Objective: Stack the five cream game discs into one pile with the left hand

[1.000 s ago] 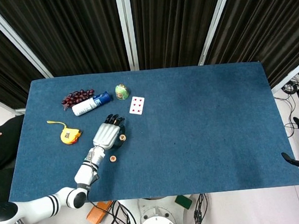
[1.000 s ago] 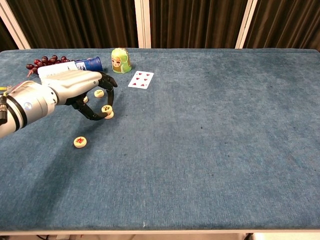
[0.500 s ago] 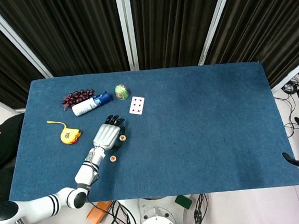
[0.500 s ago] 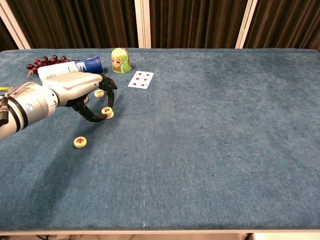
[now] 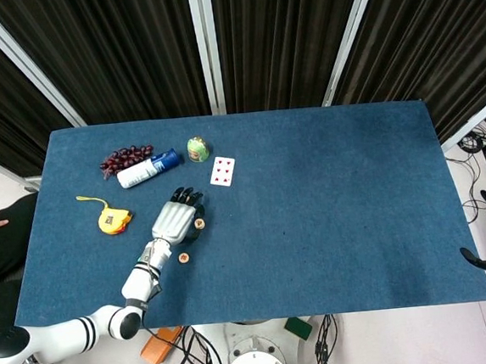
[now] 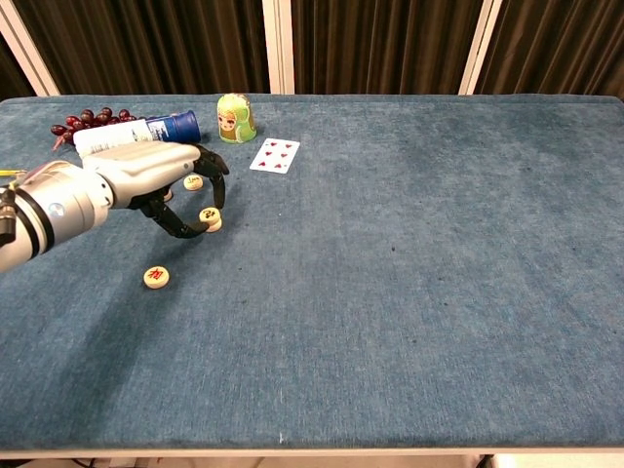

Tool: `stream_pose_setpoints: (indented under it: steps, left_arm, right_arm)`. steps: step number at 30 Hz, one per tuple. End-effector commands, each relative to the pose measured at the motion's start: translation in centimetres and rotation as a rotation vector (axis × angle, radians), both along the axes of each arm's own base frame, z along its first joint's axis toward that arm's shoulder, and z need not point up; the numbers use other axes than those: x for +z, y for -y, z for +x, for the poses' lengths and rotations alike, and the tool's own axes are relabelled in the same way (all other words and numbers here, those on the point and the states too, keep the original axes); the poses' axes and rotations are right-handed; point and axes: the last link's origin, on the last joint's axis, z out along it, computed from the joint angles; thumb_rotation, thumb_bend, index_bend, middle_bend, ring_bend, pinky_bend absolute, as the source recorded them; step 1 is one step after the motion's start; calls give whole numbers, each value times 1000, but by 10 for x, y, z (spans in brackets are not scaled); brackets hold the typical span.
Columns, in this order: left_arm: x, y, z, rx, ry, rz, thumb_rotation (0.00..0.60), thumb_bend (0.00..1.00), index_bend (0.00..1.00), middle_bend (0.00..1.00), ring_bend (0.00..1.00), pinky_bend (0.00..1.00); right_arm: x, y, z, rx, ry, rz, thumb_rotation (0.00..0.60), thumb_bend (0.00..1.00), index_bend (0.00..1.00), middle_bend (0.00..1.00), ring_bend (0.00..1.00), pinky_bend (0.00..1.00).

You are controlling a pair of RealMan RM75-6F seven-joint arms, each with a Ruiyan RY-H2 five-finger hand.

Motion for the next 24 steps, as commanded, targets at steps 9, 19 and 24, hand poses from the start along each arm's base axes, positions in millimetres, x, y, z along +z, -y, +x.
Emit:
stream_pose_setpoints:
  steps: [9, 19, 24]
  left_arm:
    - [39, -24, -6, 58, 51, 78, 600, 338, 382, 108, 0, 0]
    - [24, -39, -33, 165, -6, 77, 600, 227, 386, 108, 0, 0]
    - [22, -42, -37, 174, -7, 84, 600, 280, 406, 108, 0, 0]
  right_arm:
    - [2, -2, 0, -3, 0, -8, 600, 238, 0, 37, 0, 0]
    - [1, -2, 0, -6, -2, -8, 600, 238, 0, 37, 0, 0]
    - [1, -2, 1, -7, -4, -8, 600, 238, 0, 37, 0, 0]
